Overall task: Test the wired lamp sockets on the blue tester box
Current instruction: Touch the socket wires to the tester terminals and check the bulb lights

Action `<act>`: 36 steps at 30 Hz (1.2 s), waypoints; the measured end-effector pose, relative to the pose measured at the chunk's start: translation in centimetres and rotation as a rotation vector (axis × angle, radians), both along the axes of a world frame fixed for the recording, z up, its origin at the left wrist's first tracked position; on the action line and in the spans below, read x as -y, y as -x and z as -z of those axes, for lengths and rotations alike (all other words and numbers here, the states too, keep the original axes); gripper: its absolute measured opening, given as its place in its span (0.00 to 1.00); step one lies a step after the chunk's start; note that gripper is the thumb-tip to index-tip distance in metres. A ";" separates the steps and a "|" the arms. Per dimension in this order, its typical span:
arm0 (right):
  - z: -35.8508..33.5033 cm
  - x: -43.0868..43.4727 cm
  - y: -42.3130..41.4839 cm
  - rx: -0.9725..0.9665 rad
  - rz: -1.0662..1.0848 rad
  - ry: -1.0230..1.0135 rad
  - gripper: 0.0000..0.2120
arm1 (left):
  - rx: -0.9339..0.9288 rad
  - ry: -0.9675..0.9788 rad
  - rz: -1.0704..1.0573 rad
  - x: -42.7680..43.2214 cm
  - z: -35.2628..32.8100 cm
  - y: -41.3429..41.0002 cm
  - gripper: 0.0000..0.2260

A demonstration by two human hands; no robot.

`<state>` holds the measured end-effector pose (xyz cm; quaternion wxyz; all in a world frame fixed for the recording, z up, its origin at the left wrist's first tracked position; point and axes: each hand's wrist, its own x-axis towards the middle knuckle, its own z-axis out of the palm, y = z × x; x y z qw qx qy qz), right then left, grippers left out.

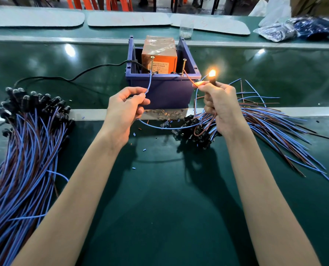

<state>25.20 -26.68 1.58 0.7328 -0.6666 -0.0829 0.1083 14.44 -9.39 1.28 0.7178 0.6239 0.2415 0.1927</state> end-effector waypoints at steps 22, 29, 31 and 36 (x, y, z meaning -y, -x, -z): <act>-2.2 1.6 0.1 0.128 0.054 0.307 0.15 | -0.136 -0.277 0.320 -1.1 -0.2 0.6 0.12; -4.2 2.5 0.1 0.404 0.539 -0.022 0.07 | -0.339 -0.546 0.363 -2.3 1.0 0.5 0.11; -4.1 2.8 0.0 0.631 0.692 0.116 0.06 | -0.385 -0.595 0.387 -2.5 1.3 0.5 0.12; -3.9 2.5 0.7 1.203 0.783 0.329 0.13 | -0.431 -0.637 0.445 -2.4 1.9 0.2 0.10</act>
